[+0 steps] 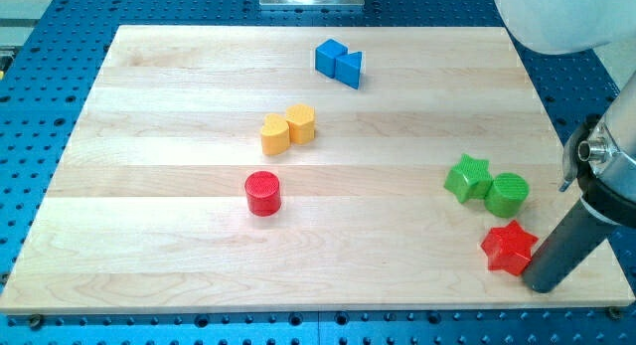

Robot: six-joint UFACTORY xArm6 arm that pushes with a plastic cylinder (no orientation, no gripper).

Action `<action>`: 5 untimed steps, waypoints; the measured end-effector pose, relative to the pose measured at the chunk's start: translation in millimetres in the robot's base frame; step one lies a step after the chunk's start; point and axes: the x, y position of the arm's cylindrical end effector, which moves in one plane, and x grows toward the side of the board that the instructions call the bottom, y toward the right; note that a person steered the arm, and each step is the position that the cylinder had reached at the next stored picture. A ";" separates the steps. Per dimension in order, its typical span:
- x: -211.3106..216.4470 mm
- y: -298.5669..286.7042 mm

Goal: Move the red star into the red circle

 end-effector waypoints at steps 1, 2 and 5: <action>-6.0 8.0; -14.9 -38.1; -47.9 -63.9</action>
